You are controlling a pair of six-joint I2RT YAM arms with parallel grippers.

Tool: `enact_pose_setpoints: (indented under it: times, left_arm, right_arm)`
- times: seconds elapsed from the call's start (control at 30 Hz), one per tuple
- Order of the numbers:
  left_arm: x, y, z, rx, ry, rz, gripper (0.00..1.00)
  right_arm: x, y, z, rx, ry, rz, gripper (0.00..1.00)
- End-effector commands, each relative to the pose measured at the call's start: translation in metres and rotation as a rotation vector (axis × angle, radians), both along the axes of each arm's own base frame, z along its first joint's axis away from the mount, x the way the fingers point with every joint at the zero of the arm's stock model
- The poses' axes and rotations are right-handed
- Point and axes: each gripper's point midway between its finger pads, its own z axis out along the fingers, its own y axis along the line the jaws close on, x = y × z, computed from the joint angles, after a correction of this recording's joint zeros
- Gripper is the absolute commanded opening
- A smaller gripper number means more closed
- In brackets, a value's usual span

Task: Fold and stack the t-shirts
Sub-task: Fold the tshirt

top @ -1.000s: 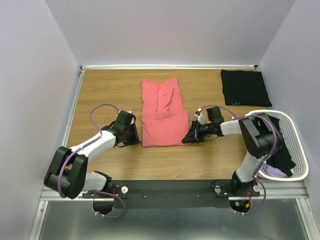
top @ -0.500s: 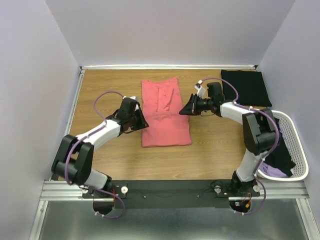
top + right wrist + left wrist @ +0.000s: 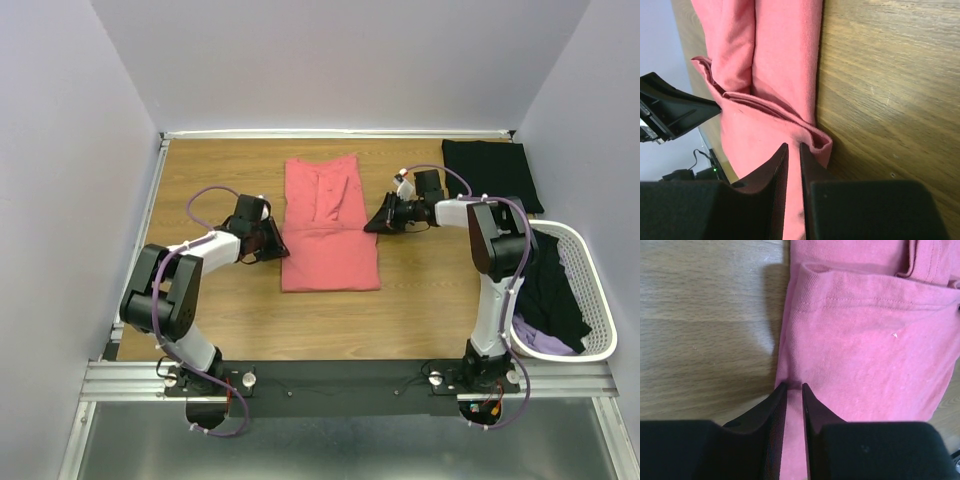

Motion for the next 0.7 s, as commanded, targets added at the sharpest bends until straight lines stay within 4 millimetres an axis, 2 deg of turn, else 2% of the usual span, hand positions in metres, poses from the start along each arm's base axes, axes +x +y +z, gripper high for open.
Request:
enact_pose_setpoints:
  times: [0.0, 0.1, 0.13, 0.17, 0.2, 0.23, 0.3, 0.37, 0.5, 0.53, 0.57, 0.6, 0.63, 0.67]
  left_arm:
    - [-0.015, 0.010, 0.000, 0.034, 0.020, -0.014, 0.28]
    - [-0.015, 0.015, 0.021, 0.043, -0.024, 0.004, 0.35]
    - [-0.013, 0.018, 0.036, 0.054, -0.068, 0.020, 0.41]
    - [-0.015, 0.021, 0.041, 0.068, -0.076, 0.027, 0.43]
    - [-0.016, 0.025, 0.047, 0.082, -0.088, 0.037, 0.46]
    - [-0.015, 0.033, 0.061, 0.109, -0.138, 0.064, 0.53]
    - [-0.023, 0.041, 0.067, 0.148, -0.144, 0.079, 0.60]
    - [-0.030, 0.052, 0.078, 0.189, -0.180, 0.118, 0.68]
    - [-0.059, 0.056, 0.076, 0.236, -0.160, 0.121, 0.76]
    - [-0.065, 0.053, 0.078, 0.240, -0.171, 0.106, 0.80]
    - [-0.071, 0.053, 0.074, 0.248, -0.161, 0.098, 0.85]
    - [-0.078, 0.053, 0.071, 0.255, -0.145, 0.094, 0.90]
    - [-0.084, 0.052, 0.071, 0.258, -0.147, 0.085, 0.90]
    - [-0.089, 0.053, 0.070, 0.262, -0.140, 0.084, 0.90]
  right_arm:
    - [0.004, -0.012, -0.004, -0.060, -0.041, -0.015, 0.22]
    - [0.004, -0.014, 0.022, -0.057, -0.101, -0.021, 0.23]
    - [-0.002, -0.016, 0.024, -0.067, -0.090, -0.021, 0.23]
    - [-0.008, -0.018, 0.036, -0.070, -0.108, -0.024, 0.23]
    - [-0.013, -0.019, 0.040, -0.072, -0.109, -0.023, 0.23]
    - [-0.018, -0.019, 0.043, -0.077, -0.114, -0.021, 0.24]
    - [-0.034, -0.025, 0.053, -0.108, -0.123, -0.035, 0.28]
    - [-0.048, -0.026, 0.058, -0.144, -0.135, -0.031, 0.39]
    - [-0.088, -0.043, 0.053, -0.307, -0.090, -0.069, 0.56]
    - [-0.093, -0.054, 0.052, -0.390, -0.108, -0.111, 0.64]
    - [-0.103, -0.050, 0.051, -0.437, -0.112, -0.096, 0.67]
    - [-0.113, -0.062, 0.043, -0.539, -0.086, -0.125, 0.69]
    - [-0.125, -0.055, 0.045, -0.569, -0.089, -0.107, 0.70]
    - [-0.137, -0.058, 0.041, -0.614, -0.059, -0.095, 0.70]
